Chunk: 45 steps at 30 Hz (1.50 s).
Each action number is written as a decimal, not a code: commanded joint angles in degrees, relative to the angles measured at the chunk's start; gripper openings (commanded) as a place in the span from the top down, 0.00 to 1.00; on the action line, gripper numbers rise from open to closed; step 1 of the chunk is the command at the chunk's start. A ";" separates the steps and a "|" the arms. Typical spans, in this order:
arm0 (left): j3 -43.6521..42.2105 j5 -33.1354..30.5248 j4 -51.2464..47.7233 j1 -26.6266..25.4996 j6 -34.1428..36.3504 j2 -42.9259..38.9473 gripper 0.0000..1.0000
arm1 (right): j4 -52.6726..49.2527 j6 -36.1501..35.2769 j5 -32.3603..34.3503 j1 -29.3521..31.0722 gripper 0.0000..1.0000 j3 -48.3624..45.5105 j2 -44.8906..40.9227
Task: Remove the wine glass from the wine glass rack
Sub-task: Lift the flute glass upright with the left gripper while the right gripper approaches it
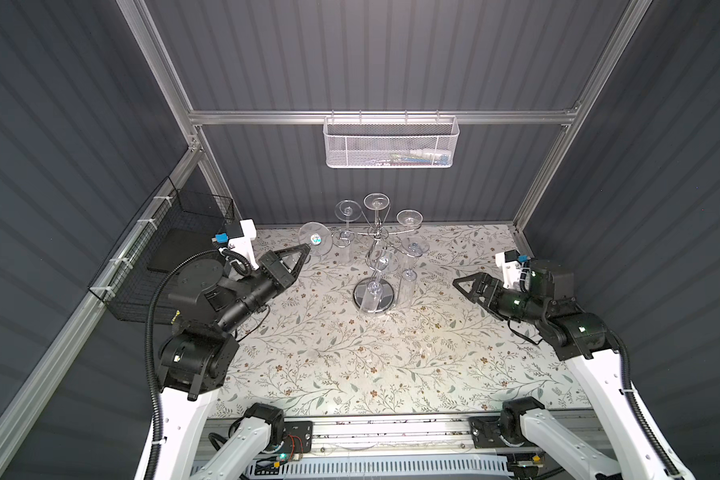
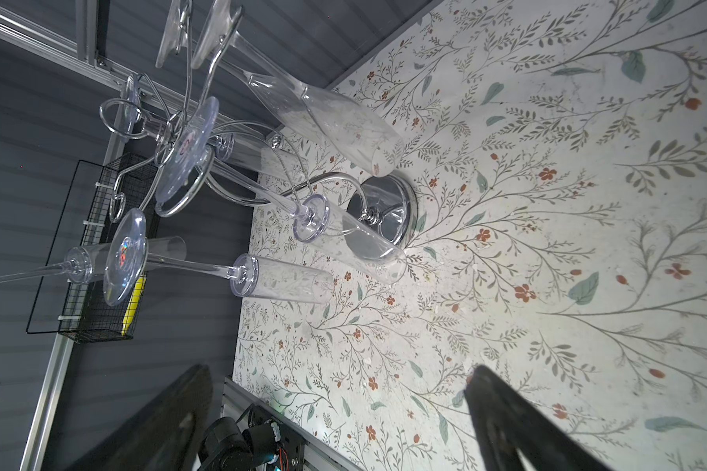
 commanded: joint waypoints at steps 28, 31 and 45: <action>15.64 13.38 3.69 -0.25 33.30 12.95 1.00 | -2.69 -0.83 0.98 0.22 0.01 3.36 -1.81; 15.99 14.56 4.85 -0.31 36.15 13.53 1.00 | -2.64 -0.72 1.16 0.23 0.01 3.58 -2.11; 12.33 17.11 7.49 -1.75 45.66 13.91 1.00 | -3.00 -0.23 1.68 0.23 0.01 7.47 -2.31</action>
